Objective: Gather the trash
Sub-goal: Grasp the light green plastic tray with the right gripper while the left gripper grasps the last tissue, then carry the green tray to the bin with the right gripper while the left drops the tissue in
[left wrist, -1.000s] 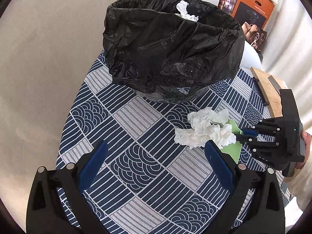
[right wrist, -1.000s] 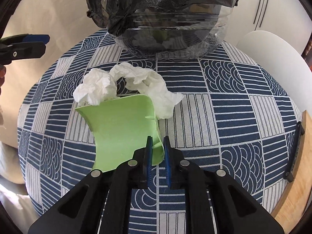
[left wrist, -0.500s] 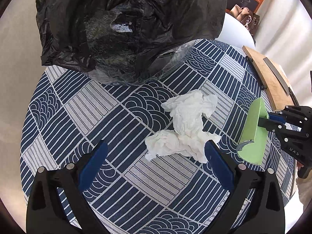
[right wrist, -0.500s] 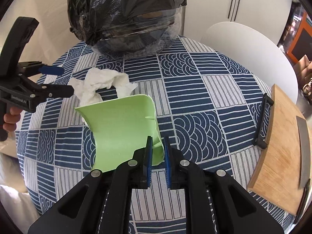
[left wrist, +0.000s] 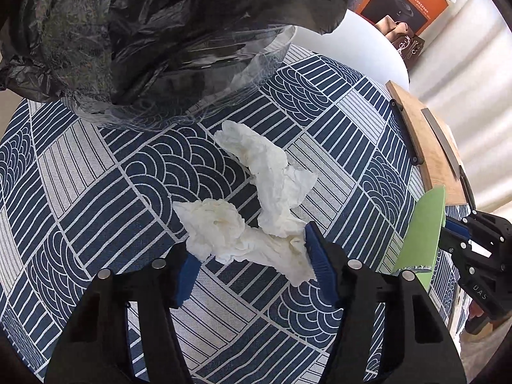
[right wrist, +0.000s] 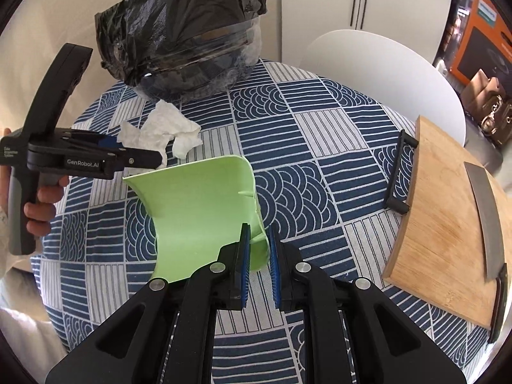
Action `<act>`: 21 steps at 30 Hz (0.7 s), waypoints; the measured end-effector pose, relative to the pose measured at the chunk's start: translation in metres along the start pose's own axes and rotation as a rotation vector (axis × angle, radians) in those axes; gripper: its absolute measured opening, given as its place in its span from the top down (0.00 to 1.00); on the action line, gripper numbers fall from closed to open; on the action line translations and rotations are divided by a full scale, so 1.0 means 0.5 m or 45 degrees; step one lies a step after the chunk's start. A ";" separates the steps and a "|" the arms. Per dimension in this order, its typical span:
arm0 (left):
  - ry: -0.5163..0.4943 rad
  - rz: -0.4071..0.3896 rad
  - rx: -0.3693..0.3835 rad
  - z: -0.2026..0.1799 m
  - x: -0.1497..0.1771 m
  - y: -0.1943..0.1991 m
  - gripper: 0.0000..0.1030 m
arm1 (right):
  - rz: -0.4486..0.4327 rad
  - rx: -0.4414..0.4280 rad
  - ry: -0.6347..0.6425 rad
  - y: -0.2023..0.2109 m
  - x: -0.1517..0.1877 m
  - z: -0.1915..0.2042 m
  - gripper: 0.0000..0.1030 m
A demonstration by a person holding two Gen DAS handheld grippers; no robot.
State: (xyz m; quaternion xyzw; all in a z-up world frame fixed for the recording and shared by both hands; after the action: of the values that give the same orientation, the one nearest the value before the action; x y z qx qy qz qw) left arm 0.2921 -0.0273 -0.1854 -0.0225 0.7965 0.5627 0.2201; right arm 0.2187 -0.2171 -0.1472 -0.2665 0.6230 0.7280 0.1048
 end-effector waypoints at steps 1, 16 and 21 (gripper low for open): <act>0.003 0.002 0.014 -0.002 0.001 0.000 0.49 | -0.003 0.002 -0.004 0.003 0.001 -0.002 0.90; 0.111 -0.047 0.038 0.076 0.042 0.100 0.84 | -0.087 -0.027 -0.016 0.042 0.002 -0.007 0.90; 0.132 -0.147 -0.050 0.108 0.048 0.188 0.84 | -0.143 -0.052 -0.025 0.065 -0.012 -0.005 0.90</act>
State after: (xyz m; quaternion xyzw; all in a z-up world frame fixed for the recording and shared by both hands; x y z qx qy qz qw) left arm 0.2611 0.0610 -0.1256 -0.1017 0.7930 0.5627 0.2101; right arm 0.2088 -0.2250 -0.1168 -0.2961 0.5909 0.7361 0.1461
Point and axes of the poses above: each gripper's, at about its wrist camera, not at the fingertips, and y roughly against the way its jaws point, z to its left, x to its underside, the point moved 1 cm from there along -y, roughly the way its jaws point, and after that the axes turned 2 degrees about -y, right-handed, at the moved point
